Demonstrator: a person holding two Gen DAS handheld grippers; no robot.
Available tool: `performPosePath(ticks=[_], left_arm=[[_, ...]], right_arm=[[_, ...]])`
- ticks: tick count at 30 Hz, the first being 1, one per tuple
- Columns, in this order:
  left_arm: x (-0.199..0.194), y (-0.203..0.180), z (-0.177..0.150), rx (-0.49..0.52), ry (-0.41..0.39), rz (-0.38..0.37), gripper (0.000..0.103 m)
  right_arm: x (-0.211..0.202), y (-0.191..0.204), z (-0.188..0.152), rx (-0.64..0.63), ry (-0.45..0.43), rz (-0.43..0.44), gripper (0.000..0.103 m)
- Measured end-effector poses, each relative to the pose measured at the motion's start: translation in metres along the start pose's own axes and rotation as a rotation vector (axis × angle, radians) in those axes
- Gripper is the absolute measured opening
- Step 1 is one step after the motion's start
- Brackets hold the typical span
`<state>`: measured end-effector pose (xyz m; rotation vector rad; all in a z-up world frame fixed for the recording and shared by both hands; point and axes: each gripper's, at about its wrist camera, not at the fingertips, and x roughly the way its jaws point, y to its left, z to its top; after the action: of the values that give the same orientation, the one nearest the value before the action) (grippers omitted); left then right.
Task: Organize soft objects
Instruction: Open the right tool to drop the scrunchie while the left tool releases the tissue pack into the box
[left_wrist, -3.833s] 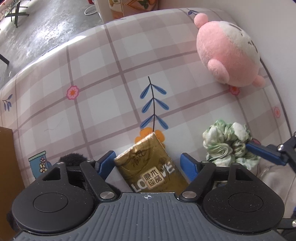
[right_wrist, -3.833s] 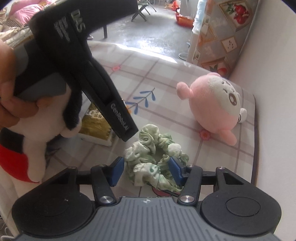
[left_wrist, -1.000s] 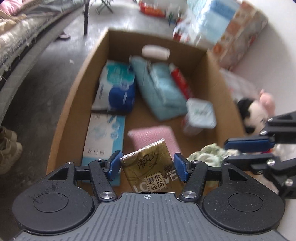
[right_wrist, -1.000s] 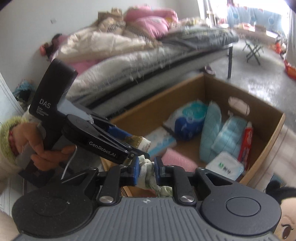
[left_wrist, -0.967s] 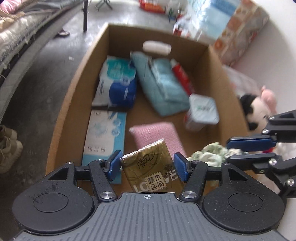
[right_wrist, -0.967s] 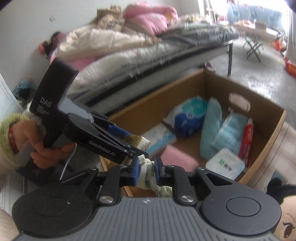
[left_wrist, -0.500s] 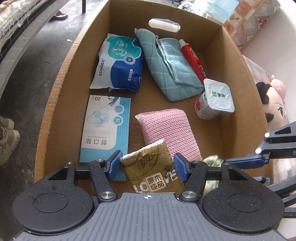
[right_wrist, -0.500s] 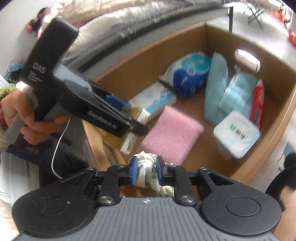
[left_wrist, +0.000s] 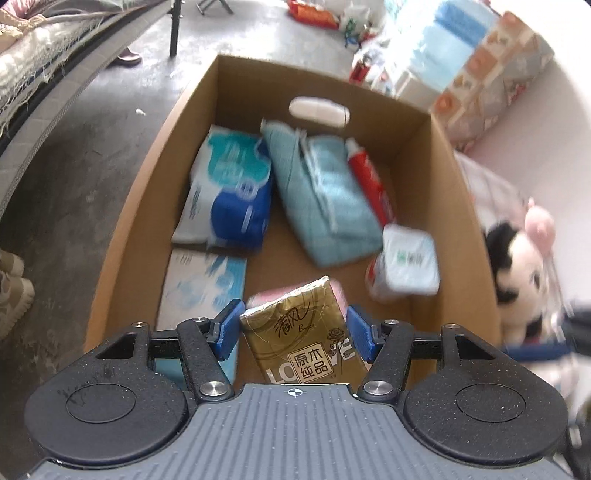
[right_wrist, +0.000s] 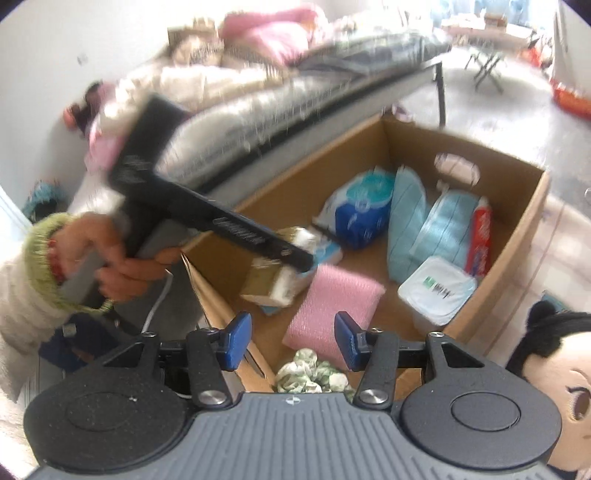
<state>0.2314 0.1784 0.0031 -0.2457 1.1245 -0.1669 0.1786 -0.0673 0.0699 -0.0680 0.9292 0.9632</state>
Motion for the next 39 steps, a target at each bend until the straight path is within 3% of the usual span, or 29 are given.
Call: performPosePath(ticks=[4,8,15,18,20,28,34,39], left_arm=[[0.016,-0.008,0.027,-0.06,-0.034,0.003,0.06],[0.045,-0.012,0.052,-0.115,-0.069,0.055,0.06],[0.088,-0.006,0.065,-0.239,-0.021,0.063,0.062],[0.094,-0.005,0.064,-0.26,-0.015,0.059,0.068],[0.094,-0.005,0.063,-0.263,-0.013,0.052,0.075],[0.076,-0.004,0.059,-0.28,-0.02,0.04,0.075],[0.085,-0.01,0.048,-0.233,0.064,0.07,0.075],[0.084,-0.02,0.039,-0.18,0.075,0.063,0.075]], right_arm=[[-0.021,0.0,-0.007,0.009,-0.06,0.012,0.053],[-0.03,-0.002,-0.013,0.0,-0.076,0.008,0.053],[-0.035,-0.01,-0.022,0.007,-0.088,0.008,0.053],[-0.037,-0.013,-0.025,0.013,-0.093,0.009,0.053],[-0.038,-0.014,-0.026,0.015,-0.096,0.007,0.053],[-0.042,-0.014,-0.029,0.025,-0.106,0.003,0.053],[-0.049,-0.013,-0.032,0.045,-0.126,0.001,0.053],[-0.056,-0.009,-0.035,0.043,-0.134,-0.011,0.053]])
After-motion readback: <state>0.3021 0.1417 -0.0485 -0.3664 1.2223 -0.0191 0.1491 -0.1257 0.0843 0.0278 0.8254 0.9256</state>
